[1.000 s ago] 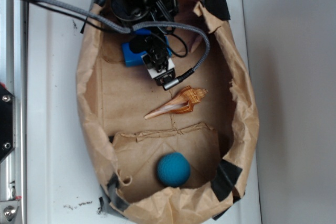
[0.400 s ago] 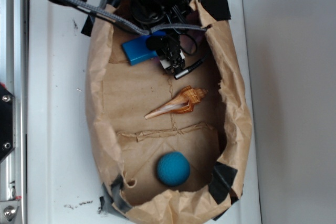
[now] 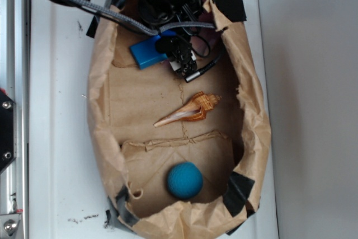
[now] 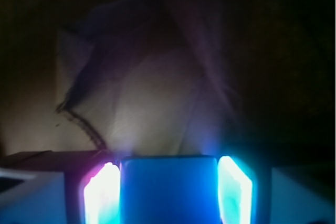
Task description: Grab the blue block.
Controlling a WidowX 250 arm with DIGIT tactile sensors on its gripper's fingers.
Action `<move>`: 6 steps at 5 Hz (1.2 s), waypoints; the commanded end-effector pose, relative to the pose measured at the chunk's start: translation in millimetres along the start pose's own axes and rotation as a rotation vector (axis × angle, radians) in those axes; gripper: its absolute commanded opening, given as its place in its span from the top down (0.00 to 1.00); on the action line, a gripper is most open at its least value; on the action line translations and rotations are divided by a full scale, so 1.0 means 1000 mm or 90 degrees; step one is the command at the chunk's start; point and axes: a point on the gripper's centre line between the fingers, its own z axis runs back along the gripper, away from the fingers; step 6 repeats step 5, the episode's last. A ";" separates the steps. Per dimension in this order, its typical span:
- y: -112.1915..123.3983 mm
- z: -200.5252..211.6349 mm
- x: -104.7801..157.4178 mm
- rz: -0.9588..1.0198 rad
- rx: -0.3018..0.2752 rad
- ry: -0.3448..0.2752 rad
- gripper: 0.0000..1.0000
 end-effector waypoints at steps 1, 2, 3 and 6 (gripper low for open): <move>-0.045 0.059 -0.012 -0.121 -0.106 -0.062 1.00; -0.060 0.098 -0.020 -0.200 -0.157 -0.099 1.00; -0.059 0.109 -0.025 -0.256 -0.170 -0.142 1.00; -0.055 0.108 -0.029 -0.316 -0.101 -0.145 1.00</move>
